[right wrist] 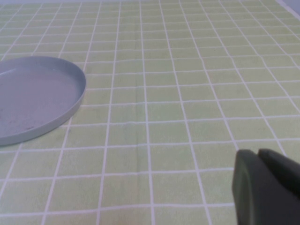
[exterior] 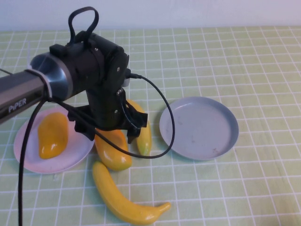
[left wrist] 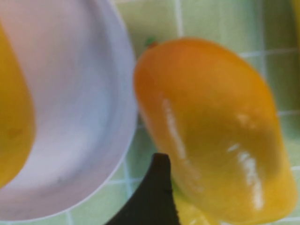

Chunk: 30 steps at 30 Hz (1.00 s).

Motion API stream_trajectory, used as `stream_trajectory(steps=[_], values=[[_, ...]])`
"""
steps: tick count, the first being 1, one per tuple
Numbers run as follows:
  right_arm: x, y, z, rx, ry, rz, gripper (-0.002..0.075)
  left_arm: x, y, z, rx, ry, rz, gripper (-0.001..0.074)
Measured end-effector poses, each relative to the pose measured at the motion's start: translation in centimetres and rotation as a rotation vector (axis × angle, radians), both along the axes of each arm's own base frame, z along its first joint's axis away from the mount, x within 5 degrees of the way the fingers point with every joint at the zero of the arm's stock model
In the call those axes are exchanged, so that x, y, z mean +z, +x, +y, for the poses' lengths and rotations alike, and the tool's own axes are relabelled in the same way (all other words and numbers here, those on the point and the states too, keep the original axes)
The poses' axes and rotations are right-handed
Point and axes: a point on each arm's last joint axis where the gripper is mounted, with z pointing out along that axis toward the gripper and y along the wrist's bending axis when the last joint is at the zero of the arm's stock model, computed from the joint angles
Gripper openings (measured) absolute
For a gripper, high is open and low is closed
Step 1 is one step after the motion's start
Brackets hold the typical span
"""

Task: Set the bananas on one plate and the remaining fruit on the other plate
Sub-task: Put one type of fruit in the left plate

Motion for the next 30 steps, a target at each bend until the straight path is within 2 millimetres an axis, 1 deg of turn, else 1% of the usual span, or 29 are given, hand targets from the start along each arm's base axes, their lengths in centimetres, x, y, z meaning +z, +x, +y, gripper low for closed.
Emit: stream_trajectory(steps=[5, 12, 20, 27, 30], values=[[0.0, 0.0, 0.0, 0.000, 0.000, 0.000, -0.0015, -0.2, 0.0, 0.4, 0.009, 0.048, 0.006, 0.0666], [0.0, 0.0, 0.0, 0.000, 0.000, 0.000, -0.0015, -1.8, 0.4, 0.1, 0.010, 0.071, 0.040, 0.0666], [0.0, 0.0, 0.0, 0.000, 0.000, 0.000, -0.0015, -2.8, 0.6, -0.2, 0.016, 0.066, 0.068, 0.0666], [0.0, 0.0, 0.0, 0.000, 0.000, 0.000, -0.0016, -4.3, 0.9, -0.5, 0.008, 0.071, 0.093, 0.0666], [0.0, 0.0, 0.0, 0.000, 0.000, 0.000, -0.0016, -4.5, 0.9, -0.5, 0.004, 0.073, 0.098, 0.0659]])
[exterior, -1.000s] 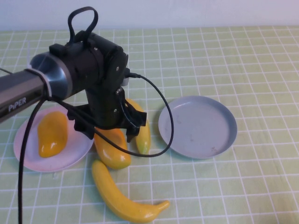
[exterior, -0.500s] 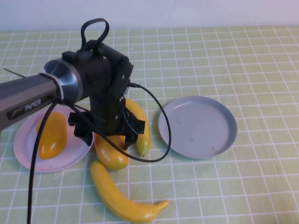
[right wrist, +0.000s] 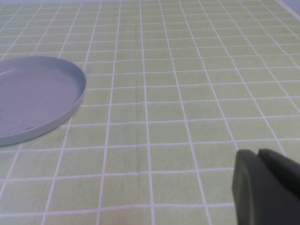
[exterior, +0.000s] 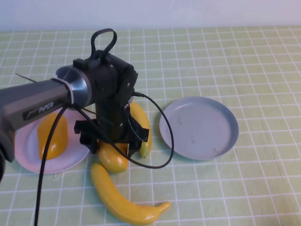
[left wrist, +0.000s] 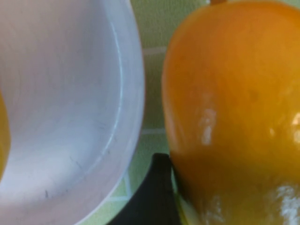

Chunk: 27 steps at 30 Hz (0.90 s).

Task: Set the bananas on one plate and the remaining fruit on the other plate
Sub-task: Put one type of fruit in the left plate

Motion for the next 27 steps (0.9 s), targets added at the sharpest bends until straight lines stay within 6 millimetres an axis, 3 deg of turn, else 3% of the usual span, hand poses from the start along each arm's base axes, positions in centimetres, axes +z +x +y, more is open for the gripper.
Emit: stream_trajectory(steps=[5, 14, 22, 27], values=[[0.0, 0.0, 0.0, 0.000, 0.000, 0.000, -0.0015, 0.0, 0.0, 0.0, -0.027, 0.003, 0.002, 0.0555], [0.0, 0.0, 0.0, 0.000, 0.000, 0.000, -0.0016, 0.4, -0.1, 0.0, -0.102, 0.002, 0.002, 0.0556], [0.0, 0.0, 0.0, 0.000, 0.000, 0.000, -0.0015, 5.0, -1.1, 1.1, -0.113, -0.020, -0.085, 0.0556], [0.0, 0.0, 0.0, 0.000, 0.000, 0.000, -0.0015, 5.7, -0.2, 3.5, -0.056, 0.007, -0.095, 0.0555]])
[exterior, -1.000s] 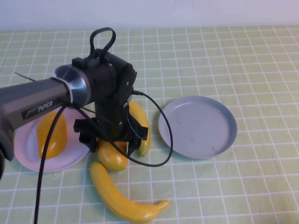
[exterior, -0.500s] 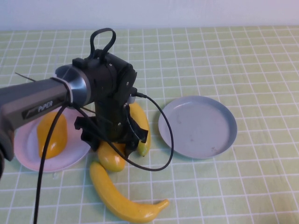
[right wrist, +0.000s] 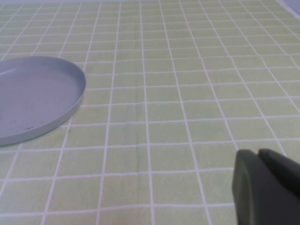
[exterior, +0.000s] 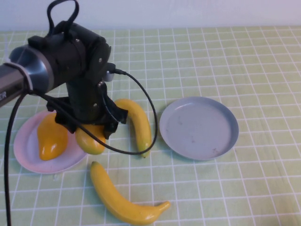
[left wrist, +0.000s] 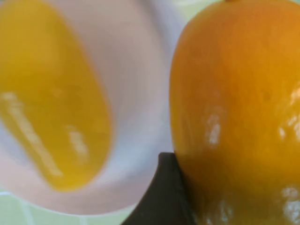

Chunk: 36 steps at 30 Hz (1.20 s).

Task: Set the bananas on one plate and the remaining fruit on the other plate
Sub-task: Put one type of fruit in the left plate

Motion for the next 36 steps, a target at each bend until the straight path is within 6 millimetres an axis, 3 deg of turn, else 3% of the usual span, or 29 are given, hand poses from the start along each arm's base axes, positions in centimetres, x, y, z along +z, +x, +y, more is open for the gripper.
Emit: stream_trajectory(steps=[9, 17, 36], values=[[0.0, 0.0, 0.0, 0.000, 0.000, 0.000, -0.0015, -1.9, 2.7, 3.6, 0.101, 0.005, 0.014, 0.0556], [0.0, 0.0, 0.0, 0.000, 0.000, 0.000, -0.0016, -3.4, 3.2, 3.8, 0.072, 0.027, 0.050, 0.0555], [0.0, 0.0, 0.0, 0.000, 0.000, 0.000, -0.0016, -1.8, 3.6, 3.7, 0.026, 0.049, 0.058, 0.0583]])
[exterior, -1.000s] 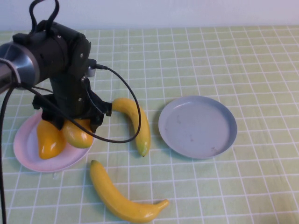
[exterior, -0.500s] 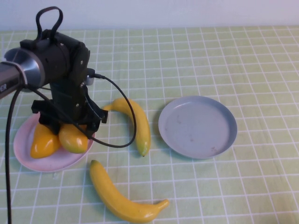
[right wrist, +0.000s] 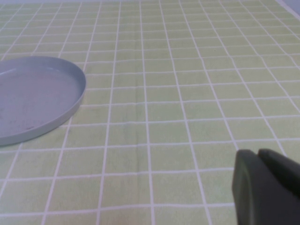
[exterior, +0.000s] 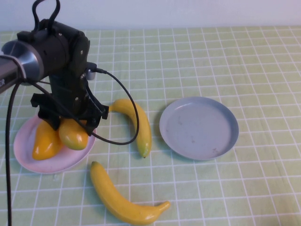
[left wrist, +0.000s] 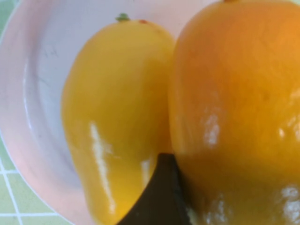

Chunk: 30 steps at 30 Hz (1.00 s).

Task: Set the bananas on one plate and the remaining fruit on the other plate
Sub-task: Put one type of fruit in the left plate, then put another type of fruit in the right plate

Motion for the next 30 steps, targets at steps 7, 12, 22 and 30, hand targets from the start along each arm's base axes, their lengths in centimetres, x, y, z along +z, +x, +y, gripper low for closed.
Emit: stream_trajectory(steps=[7, 12, 22, 30], values=[[0.0, 0.0, 0.0, 0.000, 0.000, 0.000, -0.0017, 0.0, 0.0, 0.0, -0.004, -0.002, 0.003, 0.0609], [0.0, 0.0, 0.0, 0.000, 0.000, 0.000, -0.0017, 0.1, 0.1, 0.0, -0.006, -0.005, -0.004, 0.0664], [0.0, 0.0, 0.0, 0.000, 0.000, 0.000, -0.0017, 0.2, 0.1, 0.1, -0.015, 0.014, -0.009, 0.0565], [0.0, 0.0, 0.0, 0.000, 0.000, 0.000, -0.0017, 1.0, 0.2, 0.1, -0.040, 0.010, -0.029, 0.0038]])
